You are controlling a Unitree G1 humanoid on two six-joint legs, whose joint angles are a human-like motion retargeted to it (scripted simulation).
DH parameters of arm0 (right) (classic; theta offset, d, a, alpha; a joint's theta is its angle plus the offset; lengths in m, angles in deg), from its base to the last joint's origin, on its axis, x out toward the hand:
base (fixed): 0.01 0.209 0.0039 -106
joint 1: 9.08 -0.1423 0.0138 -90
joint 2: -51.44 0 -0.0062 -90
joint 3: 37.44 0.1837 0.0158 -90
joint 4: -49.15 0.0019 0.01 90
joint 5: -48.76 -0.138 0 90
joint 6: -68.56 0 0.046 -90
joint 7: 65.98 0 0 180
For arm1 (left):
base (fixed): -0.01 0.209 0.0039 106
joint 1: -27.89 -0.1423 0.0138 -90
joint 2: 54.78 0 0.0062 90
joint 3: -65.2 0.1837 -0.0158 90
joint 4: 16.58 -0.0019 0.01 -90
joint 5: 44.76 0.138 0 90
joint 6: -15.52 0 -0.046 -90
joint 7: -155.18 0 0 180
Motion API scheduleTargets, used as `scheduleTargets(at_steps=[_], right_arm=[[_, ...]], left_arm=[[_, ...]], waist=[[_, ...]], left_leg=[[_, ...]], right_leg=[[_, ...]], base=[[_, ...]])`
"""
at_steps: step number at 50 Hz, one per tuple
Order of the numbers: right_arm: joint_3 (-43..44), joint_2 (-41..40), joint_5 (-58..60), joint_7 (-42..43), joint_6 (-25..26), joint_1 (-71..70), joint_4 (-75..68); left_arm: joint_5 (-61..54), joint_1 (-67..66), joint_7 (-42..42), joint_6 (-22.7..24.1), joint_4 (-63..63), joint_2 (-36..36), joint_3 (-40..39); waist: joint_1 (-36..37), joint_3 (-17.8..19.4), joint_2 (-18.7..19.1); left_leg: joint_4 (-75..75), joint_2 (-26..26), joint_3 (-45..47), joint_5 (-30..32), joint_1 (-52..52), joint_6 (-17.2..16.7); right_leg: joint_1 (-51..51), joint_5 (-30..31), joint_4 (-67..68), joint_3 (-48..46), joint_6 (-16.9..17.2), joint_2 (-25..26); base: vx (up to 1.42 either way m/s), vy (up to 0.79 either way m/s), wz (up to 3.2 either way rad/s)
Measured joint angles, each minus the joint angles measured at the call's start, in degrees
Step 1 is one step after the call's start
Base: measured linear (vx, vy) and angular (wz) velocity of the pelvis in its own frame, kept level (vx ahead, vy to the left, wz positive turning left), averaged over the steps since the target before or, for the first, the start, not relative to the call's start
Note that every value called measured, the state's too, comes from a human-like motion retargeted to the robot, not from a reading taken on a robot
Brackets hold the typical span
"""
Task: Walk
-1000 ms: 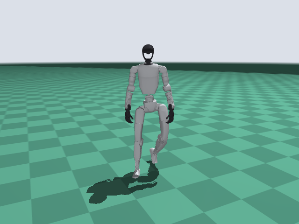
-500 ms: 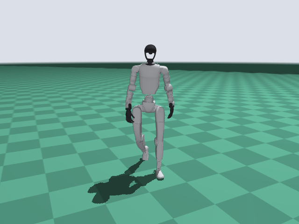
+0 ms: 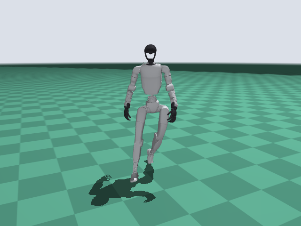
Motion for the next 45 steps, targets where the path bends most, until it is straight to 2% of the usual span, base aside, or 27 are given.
scheduleTargets(at_steps=[3, 4, 7, 10, 11, 12, 16, 18, 20, 22, 26, 28, 31, 33, 35, 37, 38, 42, 45], right_arm=[[-2.70, -2.24, -0.24, 0.49, -0.27, -4.52, 0.43], [-3.50, -3.17, -0.16, 0.62, -0.50, -5.84, 0.93], [-5.90, -6.26, -0.11, 1.29, -1.67, -9.50, 3.21], [-8.58, -8.69, -0.67, 2.22, -3.70, -13.00, 5.99], [-9.57, -9.64, -1.05, 2.43, -4.42, -13.77, 7.07], [-10.43, -10.42, -1.44, 2.60, -5.12, -14.59, 8.17], [-12.25, -11.80, -2.58, 2.72, -7.20, -18.52, 12.08], [-12.71, -12.01, -2.71, 2.66, -7.61, -20.14, 13.24], [-12.85, -12.02, -2.74, 2.71, -7.78, -20.98, 13.85], [-12.50, -12.40, -2.94, 2.62, -7.77, -21.33, 13.82], [-12.64, -11.31, -2.19, 2.51, -7.17, -18.12, 12.23], [-12.36, -10.49, -1.62, 2.43, -6.50, -15.67, 11.04], [-11.01, -9.08, -0.96, 2.47, -5.52, -11.18, 8.64], [-10.10, -7.72, -1.16, 2.18, -5.17, -8.61, 6.72], [-9.42, -6.31, -1.26, 1.53, -4.57, -6.28, 5.13], [-8.25, -5.08, -0.66, 1.13, -3.81, -3.94, 4.23], [-7.33, -4.58, -0.32, 1.04, -3.52, -2.84, 3.95], [-4.87, -2.81, -0.80, 0.79, -3.32, 0.99, 3.13], [-3.58, -1.75, -0.72, 0.58, -3.12, 2.81, 3.03]], left_arm=[[2.59, -3.89, -2.65, -1.14, -4.66, -1.03, -1.51], [3.18, -5.37, -3.57, -1.68, -6.44, -1.20, -1.81], [4.94, -10.70, -6.30, -3.76, -10.89, -1.71, -3.17], [5.89, -17.30, -8.93, -5.00, -13.42, -2.52, -6.08], [5.83, -19.85, -9.40, -5.19, -13.94, -2.50, -7.10], [5.65, -22.24, -9.74, -5.37, -14.41, -2.51, -8.00], [4.44, -29.62, -9.45, -6.15, -15.73, -2.52, -10.60], [4.34, -32.34, -9.16, -6.85, -16.45, -2.16, -11.48], [4.63, -34.28, -9.43, -7.82, -17.26, -1.51, -12.06], [5.24, -35.11, -10.36, -8.73, -17.84, 0.03, -13.15], [4.24, -36.83, -11.37, -9.35, -18.28, -0.72, -15.35], [2.85, -36.01, -11.35, -9.37, -18.49, -1.08, -15.92], [1.31, -32.48, -11.13, -9.12, -18.28, -1.26, -15.56], [0.40, -29.33, -10.96, -8.52, -17.46, -1.44, -14.31], [-0.21, -25.81, -10.38, -7.87, -16.39, -1.47, -12.65], [-0.22, -21.86, -9.27, -7.38, -15.09, -1.25, -10.83], [-0.07, -19.65, -8.61, -7.17, -14.33, -0.95, -9.91], [0.19, -12.01, -7.09, -5.43, -10.49, 0.24, -6.84], [-0.66, -6.99, -6.09, -3.71, -7.60, 0.86, -4.95]], waist=[[-0.47, 0.19, -2.86], [-0.33, -0.06, -3.26], [0.02, 0.10, -3.28], [2.85, 1.52, -3.89], [4.37, 1.98, -3.58], [5.57, 2.35, -3.26], [7.52, 2.98, -2.09], [7.49, 3.23, -1.56], [6.57, 2.45, -1.94], [6.09, 0.78, -1.62], [8.49, -0.26, -2.50], [8.98, -0.43, -2.56], [9.25, -0.16, -1.66], [9.04, 0.26, 0.25], [8.24, 0.02, 2.60], [8.37, -0.12, 3.88], [8.36, 0.07, 4.21], [6.65, 0.69, 4.47], [5.28, 0.76, 3.21]], left_leg=[[17.79, 4.83, 13.62, 8.64, -8.38, 0.00], [20.69, 5.54, 13.72, 7.45, -10.44, 0.00], [23.13, 6.70, 8.56, -1.85, -15.30, 0.00], [18.99, 3.45, 0.70, -8.64, -20.21, 0.00], [17.11, 5.45, -1.09, -11.07, -21.43, 0.46], [14.70, 7.08, -2.20, -13.03, -22.77, 2.09], [-0.72, 10.11, -1.66, -16.99, -28.24, 16.54], [-10.48, 9.75, -4.47, -16.53, -29.79, 22.03], [-21.49, 7.13, -8.26, -15.92, -30.71, 29.98], [-29.76, 10.50, -10.61, -14.00, -32.03, 30.00], [-24.80, 7.59, -6.10, -15.07, -29.64, 29.96], [-21.95, 6.34, -8.54, -15.45, -28.45, 28.35], [-17.34, 8.11, -9.22, -18.73, -26.78, 23.72], [-16.16, 10.42, -7.88, -21.53, -24.19, 21.99], [-15.80, 12.65, -7.36, -23.67, -21.90, 20.67], [-15.77, 13.75, -7.84, -25.47, -19.88, 19.57], [-15.92, 14.23, -7.33, -25.87, -18.75, 19.14], [-17.88, 13.95, -8.21, -27.45, -13.58, 17.56], [-18.93, 12.44, -7.69, -28.57, -9.94, 15.96]], right_leg=[[2.95, -4.02, 2.74, -0.22, -0.55, -4.61], [4.39, -5.22, 2.74, -1.32, -1.65, -4.30], [9.68, -8.02, 1.49, -3.30, -5.61, -0.43], [15.73, -10.51, -0.54, -1.95, -8.57, 3.42], [17.88, -11.17, -1.40, -1.75, -10.28, 6.25], [19.72, -11.80, -2.06, -1.76, -11.61, 8.40], [24.19, -14.81, -2.28, -3.16, -13.97, 11.15], [26.28, -16.58, -2.10, -3.68, -15.31, 12.41], [27.84, -17.99, -2.06, -4.72, -16.35, 12.51], [27.39, -17.96, -1.59, -5.93, -19.71, 16.70], [31.11, -12.78, 2.25, -1.71, -17.69, 15.66], [32.48, -6.42, 5.34, -0.38, -17.00, 16.42], [32.16, 9.48, 13.19, -1.05, -14.49, 18.15], [29.80, 15.80, 21.34, -3.63, -12.16, 18.41], [25.58, 14.65, 29.51, -5.53, -11.74, 19.00], [20.70, 5.76, 35.89, -5.82, -14.97, 18.26], [18.37, 3.56, 37.50, -5.37, -15.12, 17.94], [10.92, -2.79, 34.43, -2.76, -9.99, 15.67], [7.70, -5.09, 23.17, -2.21, -5.84, 11.40]], base=[[0.89, 0.07, 0.42], [0.95, -0.34, -0.17], [0.87, -0.37, -0.23], [0.91, -0.31, -0.82], [0.97, -0.41, -1.08], [0.93, -0.27, -0.78], [0.73, 0.04, -0.19], [0.80, 0.13, 0.24], [0.60, -0.08, 0.60], [0.88, -0.30, 0.38], [0.91, 0.37, -0.53], [1.04, 0.36, -0.42], [0.72, 0.13, -0.24], [0.77, 0.18, -0.09], [0.73, 0.17, -0.09], [0.79, 0.17, -0.26], [0.69, 0.14, -0.07], [0.65, 0.10, 0.21], [0.60, 0.07, 0.28]])
